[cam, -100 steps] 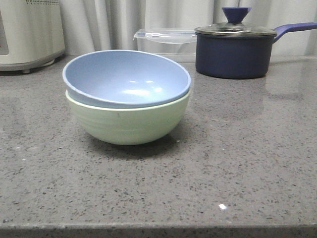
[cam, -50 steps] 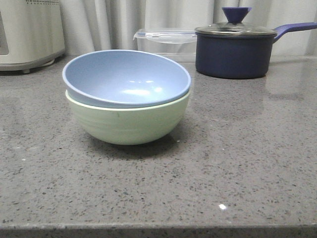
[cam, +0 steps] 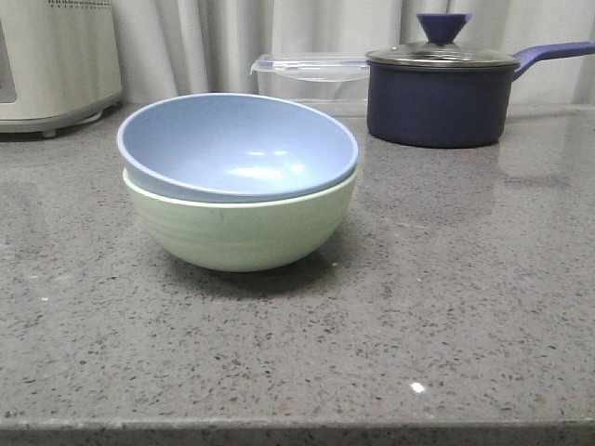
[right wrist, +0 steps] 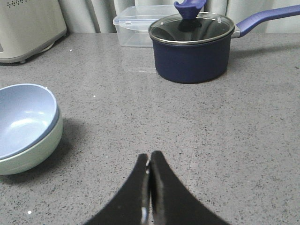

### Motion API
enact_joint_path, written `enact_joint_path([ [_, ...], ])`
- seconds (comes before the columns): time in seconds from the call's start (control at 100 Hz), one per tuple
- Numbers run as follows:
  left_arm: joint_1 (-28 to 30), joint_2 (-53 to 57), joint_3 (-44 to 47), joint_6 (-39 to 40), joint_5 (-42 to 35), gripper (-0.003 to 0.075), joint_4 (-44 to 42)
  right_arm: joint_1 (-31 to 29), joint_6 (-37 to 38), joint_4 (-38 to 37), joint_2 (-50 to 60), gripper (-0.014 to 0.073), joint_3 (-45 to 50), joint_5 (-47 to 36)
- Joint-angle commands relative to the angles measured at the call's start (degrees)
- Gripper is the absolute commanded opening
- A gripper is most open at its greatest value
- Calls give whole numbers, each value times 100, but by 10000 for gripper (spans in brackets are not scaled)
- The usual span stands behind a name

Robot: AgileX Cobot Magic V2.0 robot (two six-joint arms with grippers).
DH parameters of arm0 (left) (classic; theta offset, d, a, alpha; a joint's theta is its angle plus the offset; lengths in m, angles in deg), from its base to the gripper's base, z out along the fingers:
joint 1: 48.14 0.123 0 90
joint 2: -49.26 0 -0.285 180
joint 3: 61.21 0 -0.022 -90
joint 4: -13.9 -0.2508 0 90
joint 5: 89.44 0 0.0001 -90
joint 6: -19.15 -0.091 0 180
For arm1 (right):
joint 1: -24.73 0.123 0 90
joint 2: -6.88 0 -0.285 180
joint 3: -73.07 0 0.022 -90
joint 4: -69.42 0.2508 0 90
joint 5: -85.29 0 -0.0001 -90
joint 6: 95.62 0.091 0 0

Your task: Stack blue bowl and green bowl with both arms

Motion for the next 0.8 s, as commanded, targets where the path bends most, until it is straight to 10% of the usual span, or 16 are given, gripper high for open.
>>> enact_joint_path([
  [0.0,4,199,233,44,-451,-20,3,-37,-36,-26,-50,-68,-140,-402],
  [0.56,4,199,233,44,-451,-20,3,-158,-36,-54,-50,-68,-84,-445],
  [0.79,4,199,233,44,-451,-20,3,-714,-36,-54,-39,-68,674,-1720],
])
